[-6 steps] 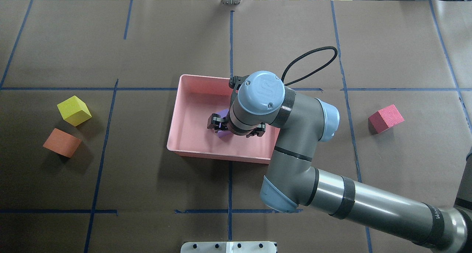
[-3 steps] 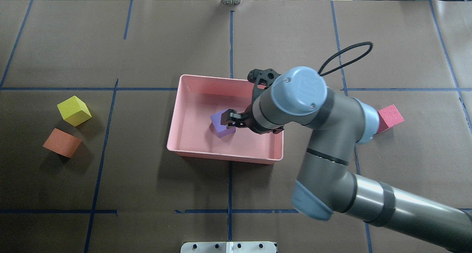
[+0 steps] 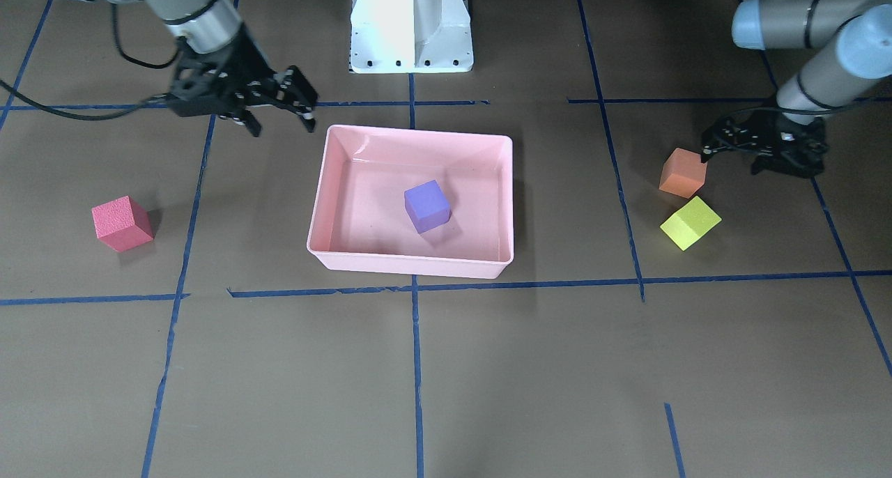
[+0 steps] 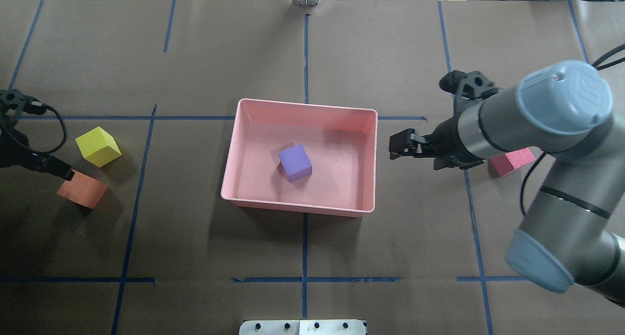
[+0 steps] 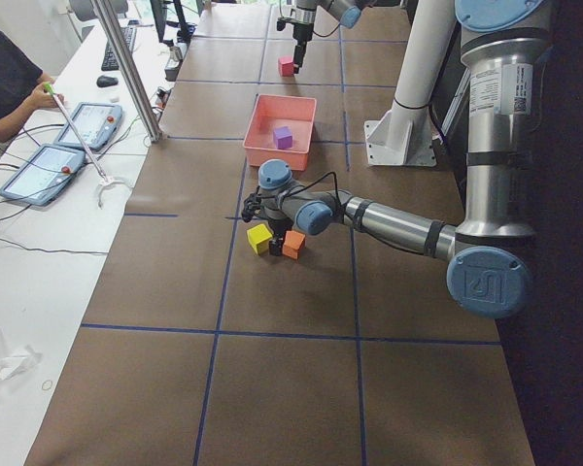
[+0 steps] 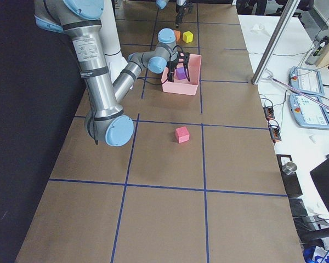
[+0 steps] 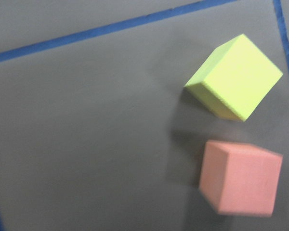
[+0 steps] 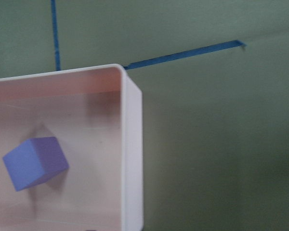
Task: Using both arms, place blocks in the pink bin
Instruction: 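Grasp the orange cube with the left gripper while the right approaches the pink cube, then drop the orange cube in the bin with left gripper while right grasps pink cube, then release the pink cube in the bin with right gripper while left approaches yellow cube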
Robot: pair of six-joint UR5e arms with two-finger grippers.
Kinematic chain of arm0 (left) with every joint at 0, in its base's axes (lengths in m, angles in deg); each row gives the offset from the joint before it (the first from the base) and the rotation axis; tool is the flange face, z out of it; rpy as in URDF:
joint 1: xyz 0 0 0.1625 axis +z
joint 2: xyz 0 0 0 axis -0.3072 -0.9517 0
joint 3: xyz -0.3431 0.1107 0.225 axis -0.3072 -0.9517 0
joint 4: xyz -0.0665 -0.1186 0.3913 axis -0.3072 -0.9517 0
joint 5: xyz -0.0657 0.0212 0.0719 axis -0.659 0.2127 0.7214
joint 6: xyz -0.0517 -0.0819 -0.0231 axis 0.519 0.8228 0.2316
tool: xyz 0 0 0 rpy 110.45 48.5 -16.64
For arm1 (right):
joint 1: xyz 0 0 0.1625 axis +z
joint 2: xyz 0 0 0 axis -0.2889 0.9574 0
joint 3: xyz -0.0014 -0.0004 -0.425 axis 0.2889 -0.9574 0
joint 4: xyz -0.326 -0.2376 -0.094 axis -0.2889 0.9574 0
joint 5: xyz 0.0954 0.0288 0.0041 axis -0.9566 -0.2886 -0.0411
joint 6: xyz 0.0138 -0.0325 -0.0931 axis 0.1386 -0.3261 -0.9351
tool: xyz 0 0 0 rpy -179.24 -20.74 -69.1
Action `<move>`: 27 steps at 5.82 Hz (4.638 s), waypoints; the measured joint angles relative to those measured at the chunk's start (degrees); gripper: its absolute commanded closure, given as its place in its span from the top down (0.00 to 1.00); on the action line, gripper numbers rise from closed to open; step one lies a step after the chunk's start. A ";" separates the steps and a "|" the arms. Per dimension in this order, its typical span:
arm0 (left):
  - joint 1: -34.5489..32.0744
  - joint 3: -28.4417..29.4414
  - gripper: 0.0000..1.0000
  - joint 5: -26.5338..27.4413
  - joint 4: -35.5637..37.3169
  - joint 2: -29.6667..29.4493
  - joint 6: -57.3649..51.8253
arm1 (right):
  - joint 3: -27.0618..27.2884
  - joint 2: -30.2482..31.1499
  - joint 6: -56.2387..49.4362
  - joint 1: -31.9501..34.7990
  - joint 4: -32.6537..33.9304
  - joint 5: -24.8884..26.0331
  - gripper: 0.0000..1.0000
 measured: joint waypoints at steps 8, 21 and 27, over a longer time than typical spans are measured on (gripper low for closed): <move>8.83 0.12 0.12 5.69 -0.20 -3.30 2.44 | 1.36 13.87 -17.57 8.83 -0.62 -3.68 1.00; 24.58 6.97 1.00 20.34 9.37 -36.92 41.87 | -21.03 6.42 -55.34 16.30 -0.80 -9.18 1.00; 21.87 -0.80 1.00 20.44 9.37 -36.79 42.18 | -25.71 5.71 -55.71 12.37 -0.84 -8.91 0.04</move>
